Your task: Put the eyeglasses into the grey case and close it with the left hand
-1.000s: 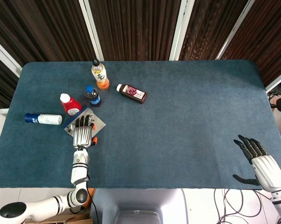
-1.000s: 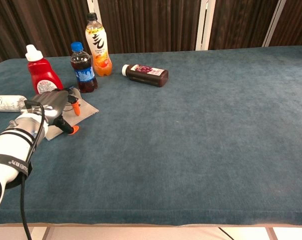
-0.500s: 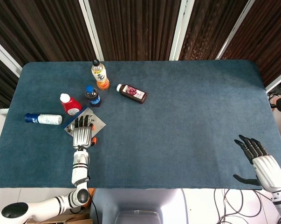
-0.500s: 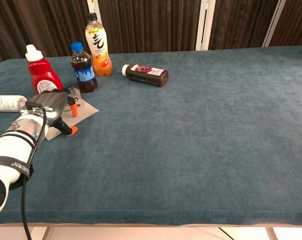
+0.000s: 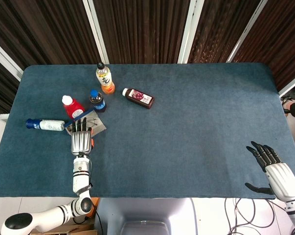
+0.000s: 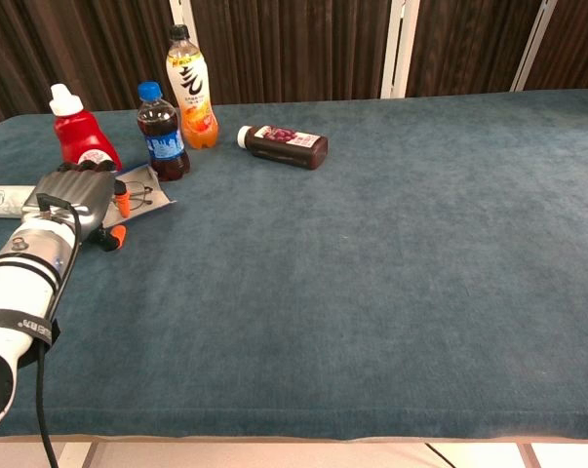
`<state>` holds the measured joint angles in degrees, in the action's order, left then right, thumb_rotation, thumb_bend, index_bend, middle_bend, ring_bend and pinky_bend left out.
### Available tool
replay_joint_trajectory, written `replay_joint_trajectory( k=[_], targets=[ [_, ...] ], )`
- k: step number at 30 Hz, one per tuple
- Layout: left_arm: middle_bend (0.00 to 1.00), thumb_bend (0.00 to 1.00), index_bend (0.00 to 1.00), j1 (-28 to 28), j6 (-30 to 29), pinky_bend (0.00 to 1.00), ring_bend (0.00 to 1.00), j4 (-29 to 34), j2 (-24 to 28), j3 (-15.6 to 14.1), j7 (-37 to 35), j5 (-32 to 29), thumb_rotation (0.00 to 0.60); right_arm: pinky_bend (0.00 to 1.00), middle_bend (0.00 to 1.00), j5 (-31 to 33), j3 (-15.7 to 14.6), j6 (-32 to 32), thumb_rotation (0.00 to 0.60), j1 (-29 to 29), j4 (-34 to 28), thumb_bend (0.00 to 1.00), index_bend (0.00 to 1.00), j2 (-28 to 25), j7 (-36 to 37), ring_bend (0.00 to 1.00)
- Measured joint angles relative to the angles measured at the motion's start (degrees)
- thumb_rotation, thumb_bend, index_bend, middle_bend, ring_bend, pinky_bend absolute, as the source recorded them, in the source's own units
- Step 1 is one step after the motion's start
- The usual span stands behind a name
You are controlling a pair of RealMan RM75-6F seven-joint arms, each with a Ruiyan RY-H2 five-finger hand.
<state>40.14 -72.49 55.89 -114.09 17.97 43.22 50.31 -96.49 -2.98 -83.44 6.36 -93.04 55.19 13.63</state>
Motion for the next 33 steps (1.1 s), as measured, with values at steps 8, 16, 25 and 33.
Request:
replay_joint_trajectory(
  k=[8,16,25,33],
  targets=[
    [0.05,0.43,0.49,0.2,1.2,0.03,0.0,-4.6,-1.5,0.9,-2.8,1.2,0.6,0.0,0.0,0.1,0.1,0.0,0.6,0.0,0.0,0.25,0.0,0.0,0.1,0.0],
    [0.06,0.5,0.6,-0.3,1.5,0.03,0.0,-6.1,-2.1,0.6,-4.9,3.2,0.6,0.0,0.0,0.0,0.0,-0.1,0.6,0.0,0.0,0.25,0.0,0.0,0.1,0.0],
    [0.08,0.51,0.63,-2.6,-1.2,0.02,0.0,-4.6,-1.3,-0.5,-8.7,6.7,0.6,0.0,0.0,-0.4,-0.2,0.0,0.6,0.1,0.2,0.25,0.0,-0.1,0.2,0.0],
    [0.08,0.51,0.64,-6.1,-3.9,0.01,0.0,7.2,4.9,-1.6,-9.6,8.9,0.6,0.0,0.0,-0.6,-0.3,0.1,0.6,0.0,0.0,0.25,0.0,0.2,-1.1,0.0]
  ],
)
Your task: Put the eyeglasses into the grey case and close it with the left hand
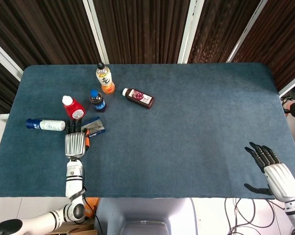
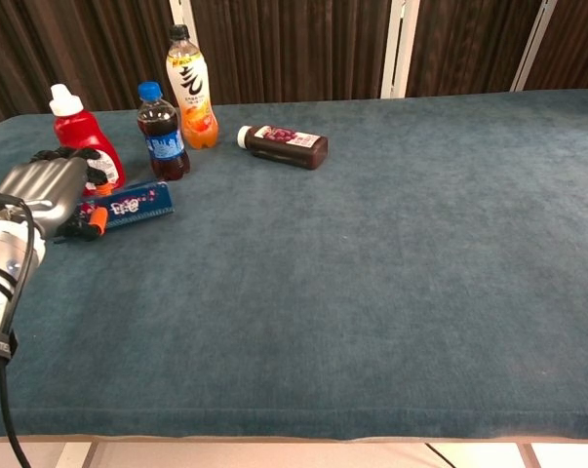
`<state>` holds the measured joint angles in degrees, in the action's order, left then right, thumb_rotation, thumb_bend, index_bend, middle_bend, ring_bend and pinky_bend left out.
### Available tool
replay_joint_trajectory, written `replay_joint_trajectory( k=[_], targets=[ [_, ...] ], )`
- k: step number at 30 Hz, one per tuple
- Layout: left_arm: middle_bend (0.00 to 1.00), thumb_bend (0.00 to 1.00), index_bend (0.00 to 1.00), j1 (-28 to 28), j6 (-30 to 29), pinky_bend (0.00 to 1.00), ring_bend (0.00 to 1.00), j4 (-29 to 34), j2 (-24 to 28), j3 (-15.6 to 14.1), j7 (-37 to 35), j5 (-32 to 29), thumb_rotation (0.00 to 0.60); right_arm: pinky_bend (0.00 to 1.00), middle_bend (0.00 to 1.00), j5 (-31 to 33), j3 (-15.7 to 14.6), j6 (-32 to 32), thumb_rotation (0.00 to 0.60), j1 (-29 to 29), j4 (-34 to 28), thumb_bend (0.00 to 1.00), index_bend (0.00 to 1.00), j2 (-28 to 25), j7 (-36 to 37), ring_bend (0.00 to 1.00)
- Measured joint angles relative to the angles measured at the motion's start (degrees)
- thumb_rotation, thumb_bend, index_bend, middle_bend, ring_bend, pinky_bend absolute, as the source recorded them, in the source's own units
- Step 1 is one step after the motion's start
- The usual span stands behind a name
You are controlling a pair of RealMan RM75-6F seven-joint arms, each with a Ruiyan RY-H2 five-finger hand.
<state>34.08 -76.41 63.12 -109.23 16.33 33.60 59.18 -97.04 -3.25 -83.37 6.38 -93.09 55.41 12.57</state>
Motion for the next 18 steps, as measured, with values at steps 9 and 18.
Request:
replay_joint_trajectory(
  k=[9,18],
  targets=[
    [0.08,0.51,0.64,-1.8,-0.8,0.0,0.0,11.8,6.8,0.2,2.1,0.6,0.6,0.0,0.0,-0.1,-0.2,0.2,0.6,-0.1,-0.4,0.25,0.0,0.4,-1.4,0.0],
    [0.08,0.5,0.64,0.1,1.8,0.0,0.0,8.9,5.9,2.9,3.1,-2.3,0.6,0.0,0.0,0.2,0.0,0.0,0.6,-0.1,-0.2,0.25,0.0,0.2,-0.7,0.0]
  ],
)
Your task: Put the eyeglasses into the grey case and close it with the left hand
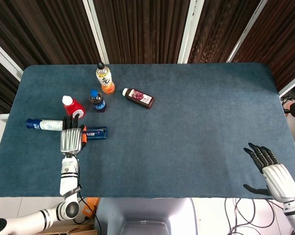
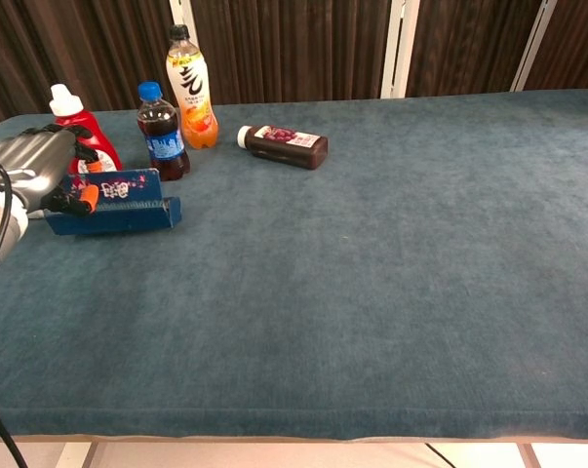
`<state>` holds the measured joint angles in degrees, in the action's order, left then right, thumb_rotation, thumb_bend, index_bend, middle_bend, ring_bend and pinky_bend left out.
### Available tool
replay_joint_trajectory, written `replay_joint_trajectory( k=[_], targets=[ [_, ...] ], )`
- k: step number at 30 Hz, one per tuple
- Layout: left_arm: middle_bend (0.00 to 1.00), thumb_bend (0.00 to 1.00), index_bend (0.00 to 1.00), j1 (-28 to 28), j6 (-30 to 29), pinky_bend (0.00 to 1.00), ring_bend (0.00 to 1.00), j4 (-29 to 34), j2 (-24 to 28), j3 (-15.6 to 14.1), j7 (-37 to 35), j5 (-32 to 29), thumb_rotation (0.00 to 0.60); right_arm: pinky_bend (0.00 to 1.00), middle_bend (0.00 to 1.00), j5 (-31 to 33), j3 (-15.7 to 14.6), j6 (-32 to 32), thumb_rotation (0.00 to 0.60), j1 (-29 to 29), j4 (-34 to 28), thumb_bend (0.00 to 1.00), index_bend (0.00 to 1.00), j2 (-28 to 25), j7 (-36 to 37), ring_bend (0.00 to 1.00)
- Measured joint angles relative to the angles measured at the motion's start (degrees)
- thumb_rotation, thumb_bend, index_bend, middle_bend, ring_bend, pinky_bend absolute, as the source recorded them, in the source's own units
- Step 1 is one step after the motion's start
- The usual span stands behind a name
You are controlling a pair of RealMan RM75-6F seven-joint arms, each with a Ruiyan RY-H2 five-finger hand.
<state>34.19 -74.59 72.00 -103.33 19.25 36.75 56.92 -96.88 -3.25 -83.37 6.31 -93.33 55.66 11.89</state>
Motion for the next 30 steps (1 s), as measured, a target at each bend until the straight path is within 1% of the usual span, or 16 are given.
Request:
replay_joint_trajectory(
  k=[5,8,23,25,27,30],
  targets=[
    [0.1,0.5,0.65,1.3,3.3,0.03,0.01,-2.3,-0.5,1.4,-0.4,-3.2,0.6,0.0,0.0,0.2,0.1,-0.1,0.6,0.0,0.1,0.25,0.0,-0.2,0.7,0.0],
    [0.11,0.5,0.65,1.9,3.9,0.03,0.01,-3.6,-1.0,1.8,-1.7,-3.3,0.6,0.0,0.0,0.1,0.1,-0.3,0.6,-0.1,0.1,0.25,0.0,-0.3,0.7,0.0],
    [0.11,0.5,0.64,4.6,7.3,0.03,0.02,-10.6,-3.4,2.8,-2.7,-6.2,0.6,0.0,0.0,0.5,0.3,-0.2,0.6,-0.1,0.2,0.25,0.0,-0.2,0.5,0.0],
    [0.11,0.5,0.62,4.8,7.7,0.03,0.02,-11.4,-3.7,2.8,-2.9,-6.4,0.6,0.0,0.0,0.6,0.3,-0.1,0.6,0.0,0.1,0.25,0.0,-0.2,0.5,0.0],
    [0.11,0.5,0.58,5.0,8.0,0.04,0.02,-12.4,-4.0,2.9,-3.1,-6.7,0.6,0.0,0.0,0.6,0.3,-0.1,0.6,-0.1,0.1,0.25,0.0,-0.2,0.5,0.0],
    [0.09,0.46,0.45,5.3,8.2,0.05,0.02,-14.0,-4.7,3.1,-3.5,-7.0,0.6,0.0,0.0,0.6,0.3,-0.1,0.6,0.0,0.1,0.25,0.0,-0.2,0.5,0.0]
  ],
)
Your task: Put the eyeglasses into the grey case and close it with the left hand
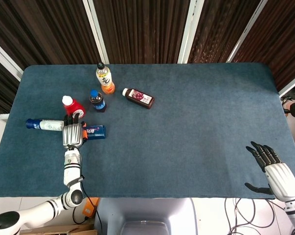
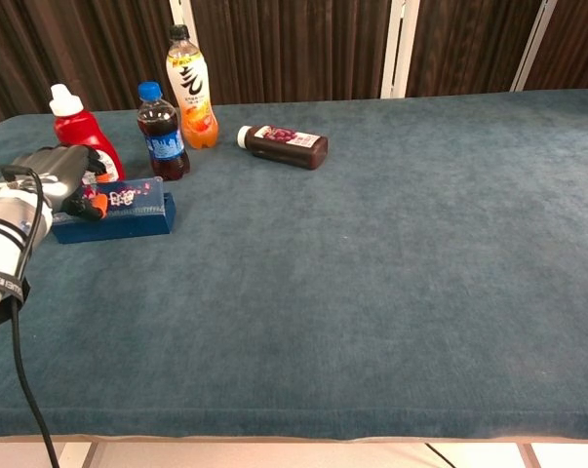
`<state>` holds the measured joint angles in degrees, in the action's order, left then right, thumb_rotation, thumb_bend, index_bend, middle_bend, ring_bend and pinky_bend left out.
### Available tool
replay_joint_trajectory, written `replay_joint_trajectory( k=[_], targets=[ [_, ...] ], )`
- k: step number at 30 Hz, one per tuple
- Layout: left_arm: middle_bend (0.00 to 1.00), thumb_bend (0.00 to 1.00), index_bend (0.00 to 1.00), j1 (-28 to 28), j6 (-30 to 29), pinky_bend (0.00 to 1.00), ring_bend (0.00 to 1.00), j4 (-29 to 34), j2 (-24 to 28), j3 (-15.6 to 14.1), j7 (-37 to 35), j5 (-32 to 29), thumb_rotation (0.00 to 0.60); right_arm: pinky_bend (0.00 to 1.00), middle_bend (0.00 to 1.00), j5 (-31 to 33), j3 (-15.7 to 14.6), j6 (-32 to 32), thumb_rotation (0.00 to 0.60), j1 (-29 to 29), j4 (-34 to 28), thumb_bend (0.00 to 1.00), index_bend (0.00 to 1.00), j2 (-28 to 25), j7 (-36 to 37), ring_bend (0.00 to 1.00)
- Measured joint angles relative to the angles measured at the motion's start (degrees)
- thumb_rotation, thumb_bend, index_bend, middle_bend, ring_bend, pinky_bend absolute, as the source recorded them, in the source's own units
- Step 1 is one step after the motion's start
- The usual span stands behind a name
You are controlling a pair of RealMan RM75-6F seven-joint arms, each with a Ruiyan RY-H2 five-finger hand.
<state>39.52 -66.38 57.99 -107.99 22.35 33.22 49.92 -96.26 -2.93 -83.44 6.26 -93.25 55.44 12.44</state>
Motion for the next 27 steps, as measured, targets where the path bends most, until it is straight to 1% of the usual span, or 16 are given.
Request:
replay_joint_trajectory(
  k=[2,4,9,12,17,22,25,27],
  targets=[
    [0.08,0.44,0.37,0.3,0.0,0.05,0.02,-1.2,-0.5,0.3,-0.7,-0.1,0.6,0.0,0.0,0.0,0.0,-0.1,0.6,0.0,0.0,0.25,0.0,0.0,0.1,0.0],
    [0.08,0.43,0.33,0.5,-0.1,0.06,0.02,-2.2,-0.9,0.5,-1.5,0.0,0.6,0.0,0.0,0.0,0.0,-0.1,0.6,-0.1,0.0,0.25,0.0,0.0,0.0,0.0],
    [0.08,0.42,0.28,0.9,-0.1,0.07,0.02,-4.8,-1.9,1.1,-3.7,0.3,0.6,0.0,0.0,-0.2,-0.1,-0.1,0.6,-0.1,0.0,0.25,0.0,0.0,-0.2,0.0],
    [0.07,0.42,0.27,1.0,0.1,0.07,0.02,-6.0,-2.2,1.2,-4.9,0.7,0.6,0.0,0.0,0.0,0.0,0.1,0.6,0.0,0.0,0.25,0.0,0.1,-0.4,0.0],
    [0.07,0.41,0.24,0.5,-0.8,0.07,0.02,-5.4,-1.8,0.7,-7.6,2.8,0.6,0.0,0.0,0.0,0.0,0.2,0.6,0.0,-0.1,0.25,0.0,0.3,-0.9,0.0],
    [0.07,0.36,0.16,-2.5,-5.1,0.07,0.03,0.6,1.4,-1.7,-11.0,7.6,0.6,0.0,0.0,0.0,0.0,0.3,0.6,0.0,0.0,0.25,0.0,0.4,-1.3,0.0],
    [0.06,0.36,0.11,-6.1,-8.3,0.04,0.02,7.2,5.8,-4.5,-14.9,11.7,0.6,0.0,0.0,0.1,-0.1,0.5,0.6,0.0,-0.1,0.25,0.0,0.5,-2.1,0.0],
    [0.03,0.36,0.09,-9.5,-10.7,0.03,0.01,12.8,10.3,-7.6,-19.1,15.7,0.6,0.0,0.0,0.1,-0.1,0.7,0.6,0.0,-0.2,0.25,0.0,0.7,-2.9,0.0]
  ],
)
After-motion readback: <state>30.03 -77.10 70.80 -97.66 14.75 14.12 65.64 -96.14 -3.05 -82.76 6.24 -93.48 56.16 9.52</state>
